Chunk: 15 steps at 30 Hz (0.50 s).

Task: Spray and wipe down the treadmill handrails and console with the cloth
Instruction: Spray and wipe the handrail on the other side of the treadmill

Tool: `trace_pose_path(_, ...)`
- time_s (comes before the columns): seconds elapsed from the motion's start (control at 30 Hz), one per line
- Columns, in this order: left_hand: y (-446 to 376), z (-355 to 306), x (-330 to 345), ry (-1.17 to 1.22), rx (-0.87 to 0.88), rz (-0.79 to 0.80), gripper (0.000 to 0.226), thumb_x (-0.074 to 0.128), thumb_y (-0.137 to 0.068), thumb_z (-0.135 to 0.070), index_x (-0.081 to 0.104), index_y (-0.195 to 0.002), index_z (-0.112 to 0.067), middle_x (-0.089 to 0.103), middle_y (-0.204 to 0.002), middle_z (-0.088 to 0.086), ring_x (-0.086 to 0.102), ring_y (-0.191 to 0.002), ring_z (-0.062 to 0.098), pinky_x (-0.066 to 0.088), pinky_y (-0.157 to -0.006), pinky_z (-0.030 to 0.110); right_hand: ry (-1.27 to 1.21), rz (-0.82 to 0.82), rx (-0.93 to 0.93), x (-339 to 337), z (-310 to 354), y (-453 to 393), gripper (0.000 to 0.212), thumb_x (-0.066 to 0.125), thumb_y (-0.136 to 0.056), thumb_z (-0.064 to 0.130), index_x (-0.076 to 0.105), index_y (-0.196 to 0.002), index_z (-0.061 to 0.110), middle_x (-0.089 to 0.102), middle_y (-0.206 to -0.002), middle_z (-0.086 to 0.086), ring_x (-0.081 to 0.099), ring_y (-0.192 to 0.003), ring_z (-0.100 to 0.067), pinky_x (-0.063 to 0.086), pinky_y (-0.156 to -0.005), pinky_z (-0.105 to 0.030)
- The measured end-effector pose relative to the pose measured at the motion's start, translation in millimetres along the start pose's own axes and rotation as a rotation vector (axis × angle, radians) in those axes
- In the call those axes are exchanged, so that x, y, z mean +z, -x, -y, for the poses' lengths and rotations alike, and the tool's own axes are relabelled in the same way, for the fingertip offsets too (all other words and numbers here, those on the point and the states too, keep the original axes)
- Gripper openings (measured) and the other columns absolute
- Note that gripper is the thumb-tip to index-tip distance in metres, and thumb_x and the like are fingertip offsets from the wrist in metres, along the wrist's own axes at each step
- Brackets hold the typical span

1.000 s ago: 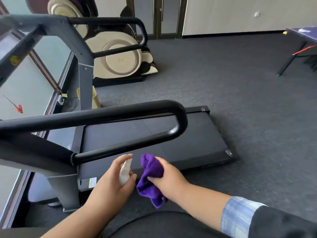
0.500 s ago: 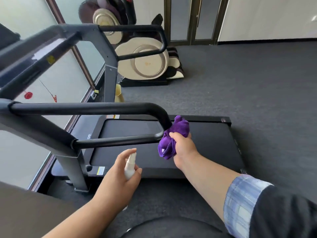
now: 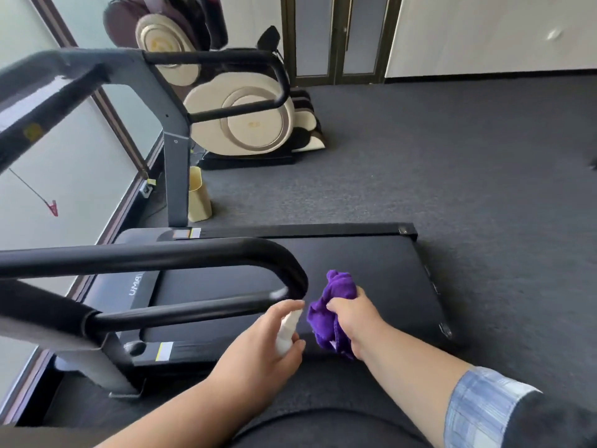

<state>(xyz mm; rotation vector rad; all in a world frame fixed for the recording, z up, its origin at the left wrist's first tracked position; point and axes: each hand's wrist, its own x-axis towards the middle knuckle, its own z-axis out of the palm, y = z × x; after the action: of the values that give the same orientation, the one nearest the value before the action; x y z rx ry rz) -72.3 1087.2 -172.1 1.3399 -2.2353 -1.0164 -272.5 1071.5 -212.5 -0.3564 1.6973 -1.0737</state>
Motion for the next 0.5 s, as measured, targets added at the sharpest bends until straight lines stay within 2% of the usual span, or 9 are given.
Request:
trace_pose_path(0.1,-30.2,-15.6,20.0,-0.012,0.013,0.042,0.052,0.054,-0.082,-0.050,0.024,-0.118,-0.073,0.057,-0.099,-0.030,0.057,-0.088,-0.006,0.038,-0.067,0.006,0.024,-0.054,-0.004,-26.5,11.5,-27.2,0.041,0.060,-0.088,0.006,0.057,-0.121,0.030,0.068,-0.098,-0.004,0.069,-0.088,-0.026,0.058,-0.087,-0.049)
trace_pose_path(0.23,-72.9,-40.3,52.4,-0.026,-0.011,0.063,0.051,0.055,-0.083,-0.049,0.027,-0.120,-0.070,0.060,-0.100,-0.028,0.057,-0.091,-0.005,0.038,-0.071,0.008,0.150,-0.021,-0.114,-69.8,35.5,-72.6,0.048,0.070,-0.086,0.018,0.055,-0.128,0.037,0.068,-0.101,0.006,0.067,-0.089,-0.018,0.057,-0.082,-0.037)
trace_pose_path(0.3,-101.8,-56.2,71.3,-0.012,-0.065,-0.007,0.050,0.053,-0.082,-0.050,0.028,-0.120,-0.071,0.059,-0.101,-0.030,0.058,-0.088,-0.004,0.041,-0.068,0.013,0.215,0.037,-0.188,-91.5,56.5,-102.6,0.051,0.075,-0.084,0.028,0.054,-0.128,0.040,0.069,-0.103,0.010,0.068,-0.092,-0.016,0.057,-0.086,-0.038)
trace_pose_path(0.37,-136.5,-75.8,91.3,0.011,-0.145,-0.117,0.050,0.055,-0.083,-0.046,0.029,-0.118,-0.071,0.060,-0.096,-0.030,0.060,-0.075,-0.001,0.044,-0.062,0.020,0.292,0.123,-0.285,-113.6,84.7,-133.9,0.055,0.080,-0.080,0.033,0.053,-0.128,0.041,0.069,-0.107,0.014,0.067,-0.096,-0.014,0.055,-0.089,-0.036)
trace_pose_path(0.43,-173.3,-98.2,107.9,0.041,-0.248,-0.238,0.050,0.058,-0.084,-0.042,0.031,-0.115,-0.071,0.060,-0.089,-0.031,0.060,-0.063,0.002,0.044,-0.056,0.024,0.393,0.210,-0.389,-136.5,119.1,-161.1,0.058,0.084,-0.076,0.037,0.053,-0.124,0.043,0.067,-0.103,0.022,0.065,-0.094,-0.004,0.052,-0.080,-0.021)
trace_pose_path(0.5,-206.4,-121.6,115.4,0.040,-0.325,-0.343,0.049,0.059,-0.084,-0.042,0.031,-0.112,-0.071,0.060,-0.083,-0.031,0.059,-0.061,0.002,0.041,-0.052,0.024,0.502,0.283,-0.503,-156.1,154.8,-181.4,0.059,0.087,-0.071,0.042,0.053,-0.119,0.046,0.065,-0.099,0.026,0.064,-0.093,0.001,0.045,-0.071,-0.010)
